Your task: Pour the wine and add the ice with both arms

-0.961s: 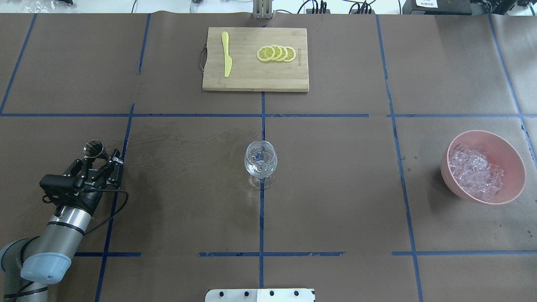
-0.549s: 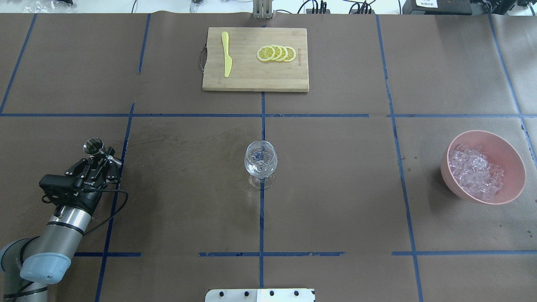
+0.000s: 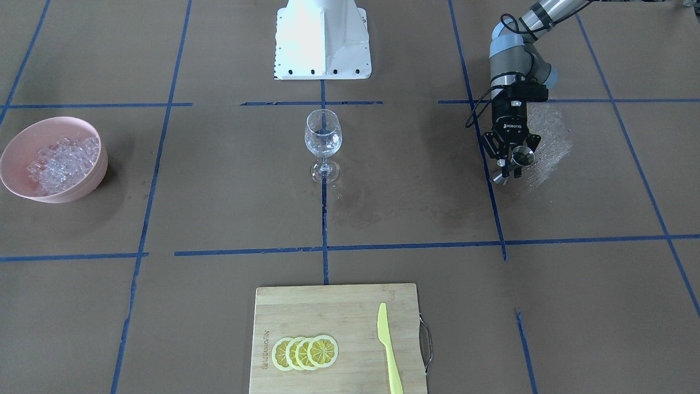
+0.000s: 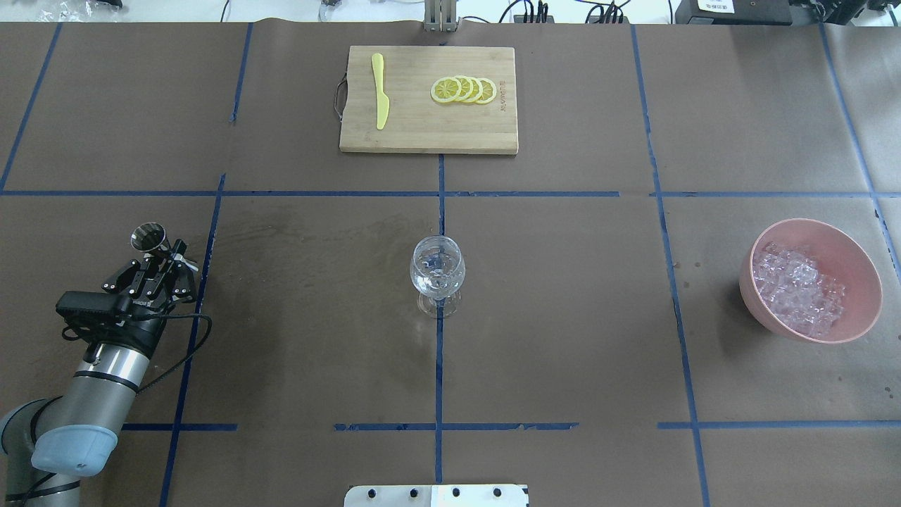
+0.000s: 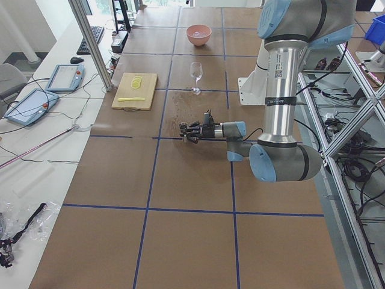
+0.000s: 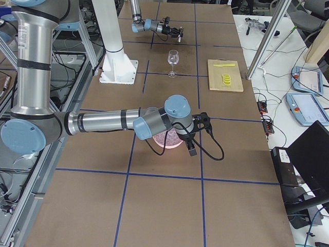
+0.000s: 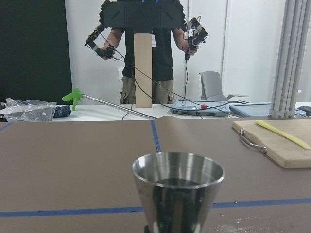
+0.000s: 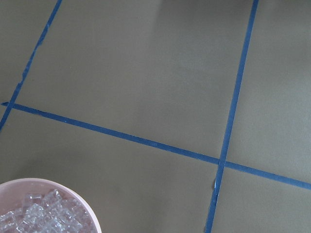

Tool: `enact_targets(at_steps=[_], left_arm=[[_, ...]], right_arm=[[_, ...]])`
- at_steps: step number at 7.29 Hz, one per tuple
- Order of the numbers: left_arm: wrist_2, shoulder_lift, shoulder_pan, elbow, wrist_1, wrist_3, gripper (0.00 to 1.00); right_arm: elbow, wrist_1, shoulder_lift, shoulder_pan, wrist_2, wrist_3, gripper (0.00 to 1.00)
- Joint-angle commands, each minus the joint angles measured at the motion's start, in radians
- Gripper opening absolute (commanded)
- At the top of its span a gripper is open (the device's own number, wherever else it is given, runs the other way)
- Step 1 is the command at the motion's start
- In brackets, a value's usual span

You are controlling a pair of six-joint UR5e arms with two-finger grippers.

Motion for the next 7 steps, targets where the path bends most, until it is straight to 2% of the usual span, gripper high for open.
enact_targets(at_steps=[1, 5, 7], left_arm=[[0.005, 0.001, -0.008, -0.018, -0.034, 0.004, 0.00], [0.079, -0.013, -0.005, -0.018, -0.035, 0.011, 0.00], [0.155, -0.128, -0.008, -0.021, -0.048, 0.177, 0.00]], right_arm=[[0.000, 0.000, 0.000, 0.000, 0.000, 0.000, 1.00], [0.000, 0.000, 0.000, 0.000, 0.000, 0.000, 1.00], [-0.002, 0.000, 0.000, 0.000, 0.000, 0.000, 1.00]])
